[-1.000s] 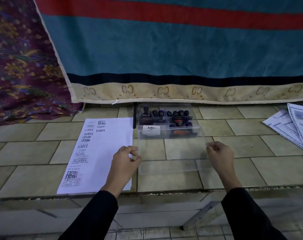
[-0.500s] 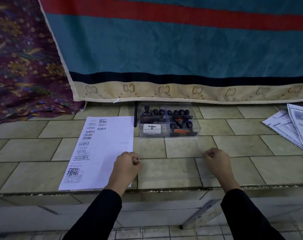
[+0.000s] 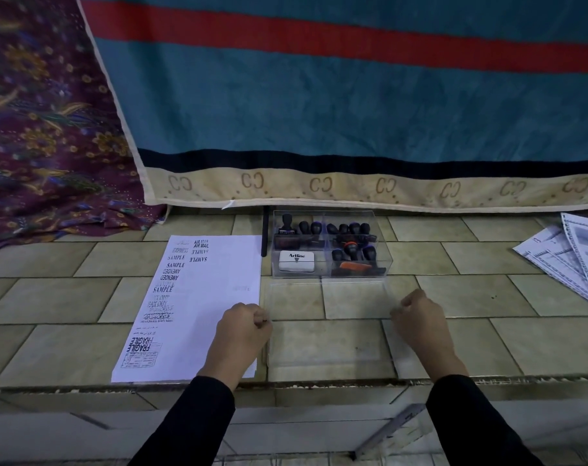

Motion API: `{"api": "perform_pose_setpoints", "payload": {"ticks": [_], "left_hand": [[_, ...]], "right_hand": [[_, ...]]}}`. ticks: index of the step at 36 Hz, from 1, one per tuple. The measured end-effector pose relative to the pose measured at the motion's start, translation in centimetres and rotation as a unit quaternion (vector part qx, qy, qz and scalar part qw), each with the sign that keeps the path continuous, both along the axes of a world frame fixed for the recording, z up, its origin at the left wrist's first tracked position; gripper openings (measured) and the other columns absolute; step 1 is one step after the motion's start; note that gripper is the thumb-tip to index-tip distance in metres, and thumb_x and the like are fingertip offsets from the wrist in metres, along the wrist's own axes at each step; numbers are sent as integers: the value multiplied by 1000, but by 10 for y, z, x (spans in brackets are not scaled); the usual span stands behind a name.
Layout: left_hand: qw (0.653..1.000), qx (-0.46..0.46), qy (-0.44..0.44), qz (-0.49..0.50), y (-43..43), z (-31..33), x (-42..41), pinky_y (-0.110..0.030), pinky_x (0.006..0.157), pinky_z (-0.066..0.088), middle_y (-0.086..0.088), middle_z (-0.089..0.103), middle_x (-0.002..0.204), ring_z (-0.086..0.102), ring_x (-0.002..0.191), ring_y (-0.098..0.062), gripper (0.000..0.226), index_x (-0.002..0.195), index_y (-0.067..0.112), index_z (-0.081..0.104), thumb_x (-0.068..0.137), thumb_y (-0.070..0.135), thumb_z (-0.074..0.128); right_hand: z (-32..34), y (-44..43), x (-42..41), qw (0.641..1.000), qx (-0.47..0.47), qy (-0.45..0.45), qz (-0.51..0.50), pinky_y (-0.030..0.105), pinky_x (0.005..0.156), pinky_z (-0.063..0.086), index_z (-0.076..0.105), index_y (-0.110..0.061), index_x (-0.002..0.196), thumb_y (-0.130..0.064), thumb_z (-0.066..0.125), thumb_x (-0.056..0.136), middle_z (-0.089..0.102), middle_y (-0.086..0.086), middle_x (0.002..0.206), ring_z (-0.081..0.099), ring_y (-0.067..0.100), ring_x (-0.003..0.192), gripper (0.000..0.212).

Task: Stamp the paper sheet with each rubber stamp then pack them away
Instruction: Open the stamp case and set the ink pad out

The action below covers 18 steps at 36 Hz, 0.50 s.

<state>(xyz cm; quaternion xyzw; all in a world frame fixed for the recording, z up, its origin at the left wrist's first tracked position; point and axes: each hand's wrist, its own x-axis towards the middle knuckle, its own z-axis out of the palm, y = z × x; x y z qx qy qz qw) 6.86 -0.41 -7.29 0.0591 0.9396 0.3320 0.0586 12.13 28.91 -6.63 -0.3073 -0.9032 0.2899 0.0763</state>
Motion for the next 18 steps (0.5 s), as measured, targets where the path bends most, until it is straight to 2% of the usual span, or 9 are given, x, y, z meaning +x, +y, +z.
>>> {"api": "perform_pose_setpoints", "payload": {"ticks": [2,4,6,8,12,15,18], "left_hand": [[999,28,23,3,-8,-2,-3,-20,64,47,6,58,94,61,80,-10,6,90,25,63,89,20,59],[997,59,46,3,-16,-5,-6,-13,64,41,13,53,101,59,82,-1,23,112,32,58,91,24,61],[995,68,78,16,-23,-9,-8,-11,66,38,17,51,106,56,85,4,30,121,30,58,93,24,61],[993,55,103,32,-27,-12,-9,-12,68,37,18,49,109,53,87,5,29,122,26,59,93,23,60],[992,33,115,39,-28,-17,-11,-21,73,43,16,49,108,55,91,-4,26,118,24,63,93,22,60],[993,11,113,32,-27,-19,-12,-26,79,45,9,57,112,54,102,-12,26,117,23,65,92,23,61],[994,0,109,32,-26,-20,-14,-25,80,42,7,59,114,52,103,-14,25,117,22,66,92,22,62]], "right_hand": [[10,-8,-6,999,29,38,22,28,60,38,53,-9,99,-18,61,86,56,6,83,52,23,72,17],[22,-19,-19,993,49,87,69,28,61,43,56,-12,100,-18,62,87,58,4,88,55,20,75,15],[34,-31,-37,983,62,123,123,21,60,42,60,-13,96,-16,63,87,58,2,92,55,12,72,10],[44,-43,-58,974,65,132,174,18,65,42,63,-10,99,-15,64,87,59,4,97,56,12,76,13],[52,-62,-97,953,92,113,264,28,83,47,64,-8,110,-12,63,87,60,8,108,60,21,95,23],[52,-73,-122,944,99,76,304,32,88,49,64,-8,112,-13,65,87,63,10,110,61,23,100,26],[50,-81,-142,936,95,11,339,34,92,49,62,-9,116,-16,67,86,64,11,113,60,25,105,31]]}}
